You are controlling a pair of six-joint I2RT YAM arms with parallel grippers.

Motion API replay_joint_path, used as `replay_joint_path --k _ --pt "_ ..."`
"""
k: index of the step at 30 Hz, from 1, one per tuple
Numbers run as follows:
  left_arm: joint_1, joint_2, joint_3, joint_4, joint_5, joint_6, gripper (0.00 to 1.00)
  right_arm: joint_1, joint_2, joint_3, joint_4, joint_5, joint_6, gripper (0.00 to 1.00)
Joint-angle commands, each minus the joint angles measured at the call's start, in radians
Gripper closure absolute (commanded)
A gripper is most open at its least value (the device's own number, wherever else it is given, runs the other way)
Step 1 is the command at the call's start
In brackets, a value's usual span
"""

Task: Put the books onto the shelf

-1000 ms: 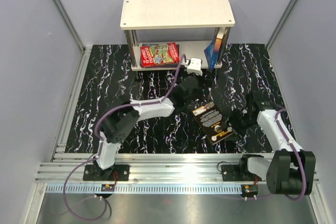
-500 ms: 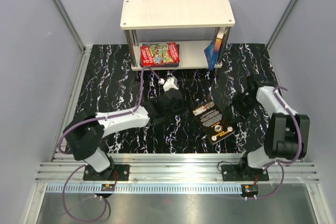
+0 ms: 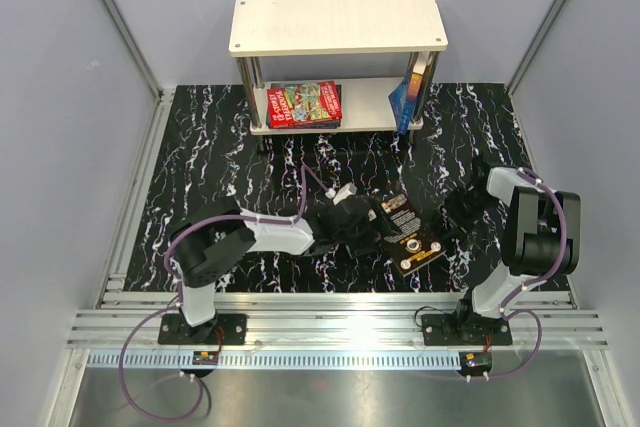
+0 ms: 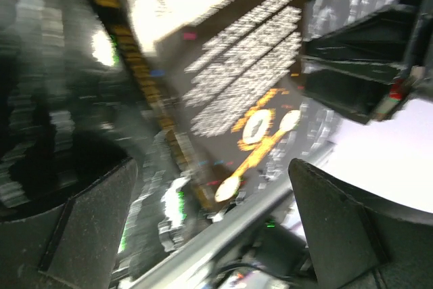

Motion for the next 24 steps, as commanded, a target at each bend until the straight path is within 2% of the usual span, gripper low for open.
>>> replay_joint_path --k 1,7,11,17,24 --pt "-0.019 0.064 0.046 0.089 0.049 -0.117 0.01 0.003 0.014 -0.053 0.098 0.001 -0.032 0.42" --pt "-0.046 0.148 0.067 0.154 0.034 -0.197 0.01 0.004 0.02 -0.11 0.142 -0.077 0.011 0.44" --pt "-0.046 0.139 0.132 0.141 0.026 -0.184 0.01 0.007 0.021 -0.108 0.145 -0.088 -0.004 0.45" --pt "-0.046 0.055 0.276 0.008 -0.037 -0.089 0.01 0.007 0.026 -0.107 0.141 -0.092 -0.016 0.46" --pt "-0.046 0.018 0.455 -0.157 -0.126 0.098 0.01 0.009 0.023 -0.119 0.138 -0.125 -0.021 0.47"
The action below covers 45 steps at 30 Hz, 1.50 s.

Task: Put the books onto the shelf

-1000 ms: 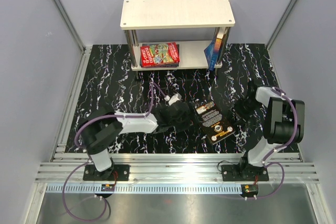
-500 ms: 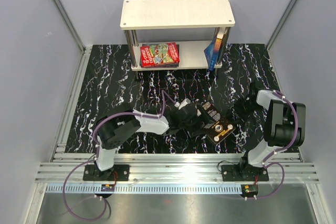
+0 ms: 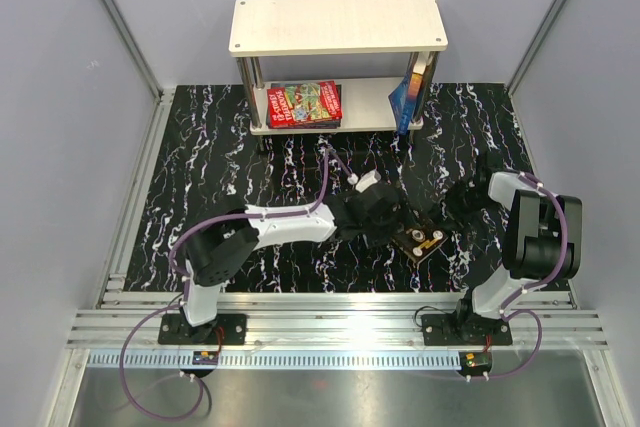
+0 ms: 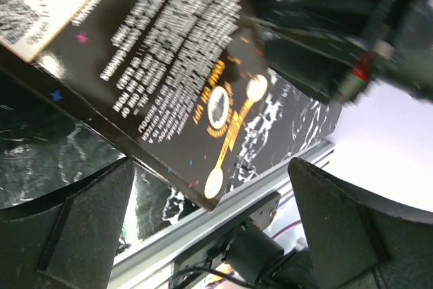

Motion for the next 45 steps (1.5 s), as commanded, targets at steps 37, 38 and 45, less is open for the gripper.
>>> replay_joint_path --k 37,38,45 --pt "0.081 0.089 0.302 0.124 -0.04 0.038 0.12 0.045 0.093 -0.071 -0.005 -0.147 -0.081 0.59" --pt "0.081 0.085 0.299 0.135 -0.037 0.029 0.12 0.045 0.093 -0.07 -0.005 -0.147 -0.08 0.59" --pt "0.075 0.105 0.323 0.286 0.031 -0.022 0.14 0.045 0.099 -0.063 -0.006 -0.147 -0.08 0.6"
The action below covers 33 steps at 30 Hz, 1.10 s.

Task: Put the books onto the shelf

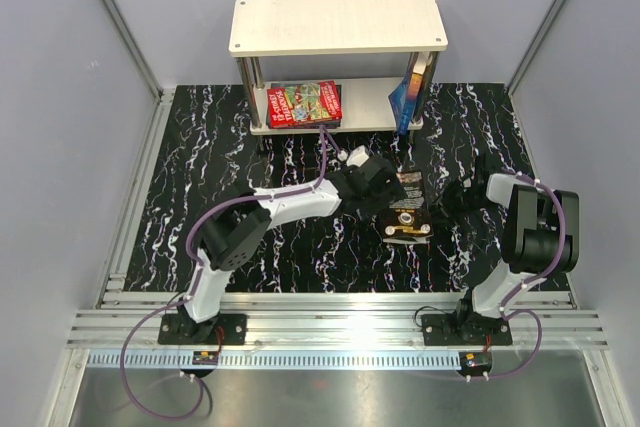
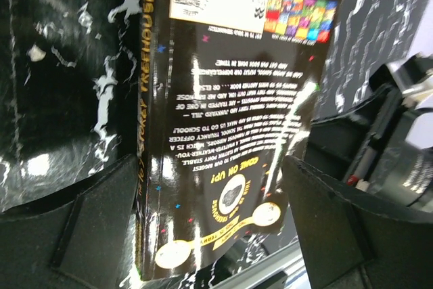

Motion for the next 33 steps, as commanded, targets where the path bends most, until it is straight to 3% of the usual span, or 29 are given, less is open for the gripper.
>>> replay_joint_path --k 1,10,16,24,26,27,28,30,33 --pt "-0.041 -0.012 0.136 0.448 0.137 -0.105 0.14 0.044 0.06 -0.043 -0.103 -0.006 -0.039 0.61" --pt "-0.077 0.049 0.299 0.419 0.225 -0.096 0.19 0.044 0.069 -0.023 -0.084 -0.031 -0.024 0.65" --pt "-0.09 0.049 0.251 0.315 0.297 -0.073 0.22 0.044 0.069 -0.028 -0.068 -0.054 -0.011 0.65" --pt "-0.067 -0.104 0.087 0.262 0.27 0.065 0.19 0.044 -0.001 -0.075 -0.083 -0.054 -0.01 0.64" --pt "-0.036 -0.136 0.093 0.178 0.247 0.146 0.13 0.044 -0.041 -0.092 -0.08 -0.054 0.008 0.59" --pt "-0.024 -0.144 0.095 0.126 0.228 0.182 0.03 0.044 -0.094 -0.103 -0.065 -0.064 0.019 0.54" --pt "-0.012 -0.152 0.099 0.092 0.207 0.247 0.01 0.043 -0.122 -0.108 -0.048 -0.075 0.033 0.37" --pt "0.025 -0.173 0.104 0.042 0.147 0.312 0.01 0.043 -0.206 -0.085 -0.041 -0.051 0.076 0.22" --pt "0.07 -0.183 0.089 -0.021 0.053 0.417 0.01 0.043 -0.282 -0.025 -0.09 0.049 0.105 0.15"
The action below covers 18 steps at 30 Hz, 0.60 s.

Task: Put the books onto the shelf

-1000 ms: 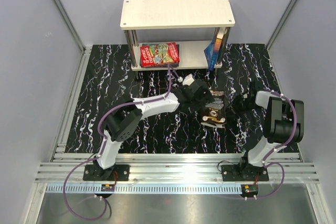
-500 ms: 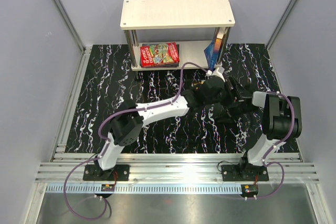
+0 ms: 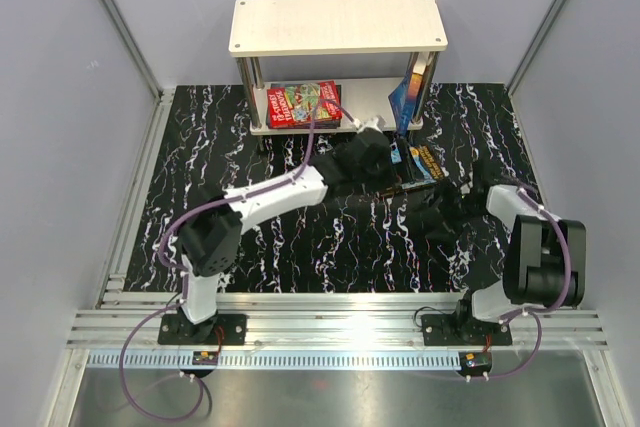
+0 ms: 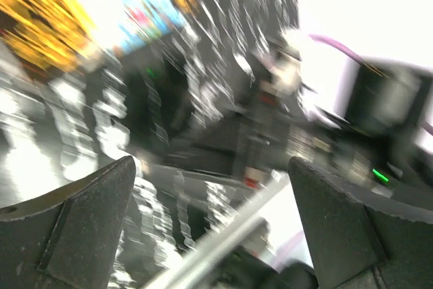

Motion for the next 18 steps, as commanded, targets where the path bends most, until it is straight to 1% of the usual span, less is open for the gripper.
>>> replay_joint_path --k 1,2,3,5,6,8,9,11,12,15,18 --pt "0.054 -0.07 0.007 -0.075 -0.163 0.195 0.01 0.005 -0.105 0.111 -0.02 0.136 0.047 0.15" --pt "0.063 -0.073 -0.004 -0.07 -0.191 0.208 0.01 0.005 -0.114 0.137 -0.044 0.204 0.06 0.15" --pt "0.08 -0.074 -0.024 -0.045 -0.241 0.219 0.01 0.003 -0.122 0.197 -0.061 0.244 0.066 0.15" --pt "0.099 -0.061 -0.032 -0.027 -0.269 0.242 0.01 -0.003 -0.107 0.262 -0.086 0.324 0.086 0.15" --pt "0.12 -0.038 -0.02 -0.024 -0.263 0.236 0.01 -0.01 -0.069 0.324 -0.086 0.334 0.09 0.16" --pt "0.146 -0.014 -0.003 -0.03 -0.248 0.231 0.01 -0.021 -0.001 0.397 -0.094 0.337 0.1 0.16" --pt "0.152 -0.002 0.008 -0.035 -0.242 0.229 0.01 -0.027 0.086 0.487 -0.109 0.337 0.101 0.17" --pt "0.162 0.032 0.031 -0.04 -0.245 0.237 0.01 -0.041 0.181 0.576 -0.141 0.323 0.1 0.19" --pt "0.166 0.041 0.033 -0.035 -0.243 0.239 0.01 -0.043 0.264 0.652 -0.15 0.328 0.1 0.2" --pt "0.188 0.08 0.051 -0.032 -0.213 0.231 0.01 -0.046 0.376 0.742 -0.154 0.346 0.097 0.2" --pt "0.201 0.112 0.063 -0.021 -0.183 0.22 0.01 -0.047 0.465 0.779 -0.151 0.358 0.077 0.21"
